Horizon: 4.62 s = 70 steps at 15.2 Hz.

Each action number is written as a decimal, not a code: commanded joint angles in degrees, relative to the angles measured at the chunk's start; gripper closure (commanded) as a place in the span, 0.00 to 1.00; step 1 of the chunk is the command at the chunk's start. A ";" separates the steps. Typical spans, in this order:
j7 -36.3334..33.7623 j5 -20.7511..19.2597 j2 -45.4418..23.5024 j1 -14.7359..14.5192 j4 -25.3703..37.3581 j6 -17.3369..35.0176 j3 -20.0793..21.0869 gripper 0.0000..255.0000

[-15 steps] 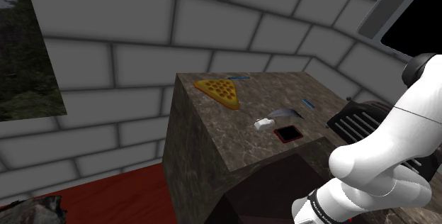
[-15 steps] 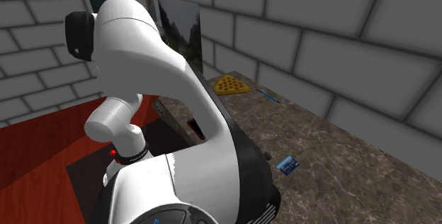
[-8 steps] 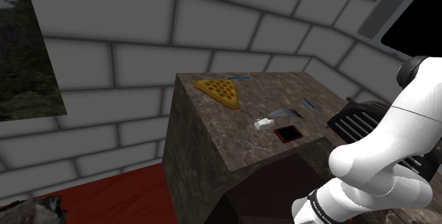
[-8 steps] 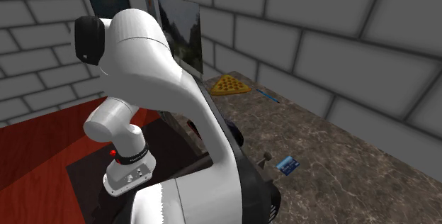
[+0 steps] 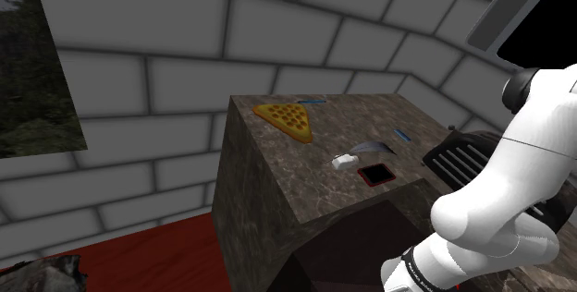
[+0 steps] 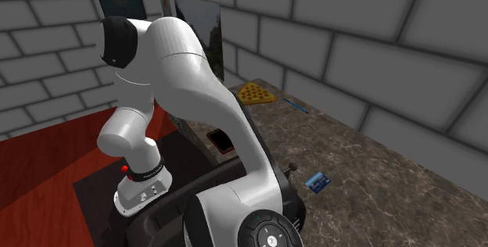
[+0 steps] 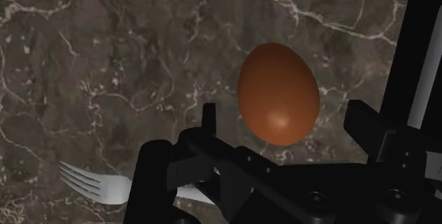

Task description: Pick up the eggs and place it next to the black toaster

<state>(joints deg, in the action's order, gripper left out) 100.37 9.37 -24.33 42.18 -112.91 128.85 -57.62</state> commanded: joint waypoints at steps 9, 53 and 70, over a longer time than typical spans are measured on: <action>4.63 7.21 -5.69 -1.82 -1.31 2.70 -2.57 0.00; 15.42 13.26 -9.50 -6.47 -1.96 2.69 -7.92 0.00; 17.12 15.15 -10.61 -9.89 -0.89 -0.55 -12.68 1.00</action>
<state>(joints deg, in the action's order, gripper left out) 117.69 25.36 -33.92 32.62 -113.30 128.86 -70.56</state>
